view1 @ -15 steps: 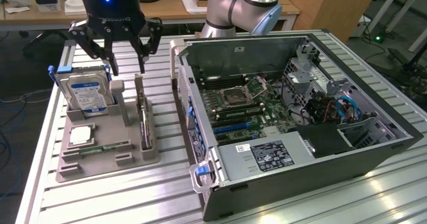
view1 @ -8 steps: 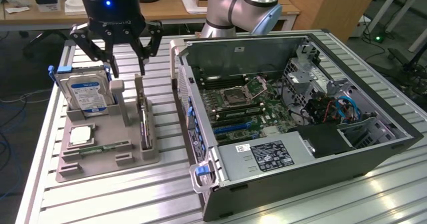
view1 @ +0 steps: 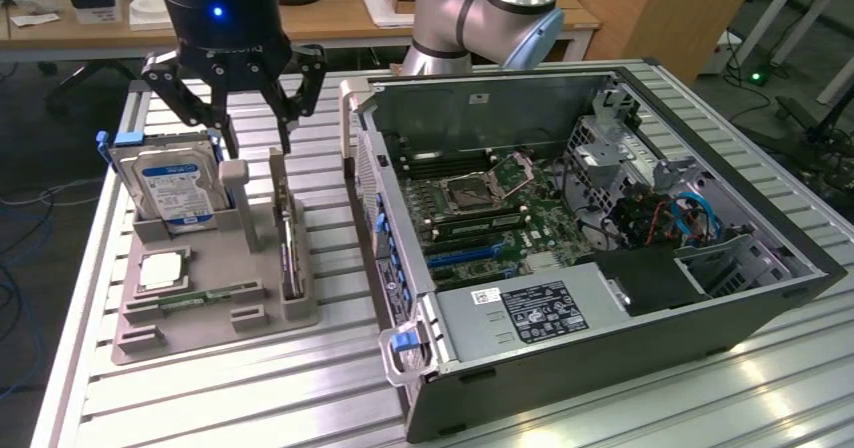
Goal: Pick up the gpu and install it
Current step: 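Pick up the gpu and move the gpu toward the slot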
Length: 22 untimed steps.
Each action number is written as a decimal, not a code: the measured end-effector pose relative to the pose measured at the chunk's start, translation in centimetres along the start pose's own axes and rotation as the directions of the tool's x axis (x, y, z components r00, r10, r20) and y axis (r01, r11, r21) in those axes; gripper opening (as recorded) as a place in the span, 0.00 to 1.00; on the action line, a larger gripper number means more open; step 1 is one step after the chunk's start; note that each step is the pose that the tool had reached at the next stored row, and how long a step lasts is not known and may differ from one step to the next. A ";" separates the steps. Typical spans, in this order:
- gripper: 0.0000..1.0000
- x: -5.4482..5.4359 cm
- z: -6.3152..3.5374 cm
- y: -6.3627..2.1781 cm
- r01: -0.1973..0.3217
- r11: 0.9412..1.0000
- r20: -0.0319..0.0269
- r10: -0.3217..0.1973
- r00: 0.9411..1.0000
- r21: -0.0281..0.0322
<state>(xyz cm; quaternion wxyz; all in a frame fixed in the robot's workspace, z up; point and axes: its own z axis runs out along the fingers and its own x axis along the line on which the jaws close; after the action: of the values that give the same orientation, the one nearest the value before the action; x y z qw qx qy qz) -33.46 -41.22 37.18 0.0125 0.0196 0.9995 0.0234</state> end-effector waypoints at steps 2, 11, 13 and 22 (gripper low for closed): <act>0.53 0.0 0.06 -0.01 0.000 1.000 0.000 0.000 1.000 0.000; 0.53 0.0 0.36 -0.03 0.000 1.000 0.003 0.000 1.000 0.000; 0.53 0.0 0.42 -0.03 0.000 1.000 0.003 0.000 1.000 0.000; 0.53 0.0 0.73 -0.06 0.000 1.000 0.007 0.000 1.000 0.000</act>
<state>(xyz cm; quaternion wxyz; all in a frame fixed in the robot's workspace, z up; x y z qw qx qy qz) -33.46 -41.24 36.45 0.0163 0.0195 0.9994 0.0235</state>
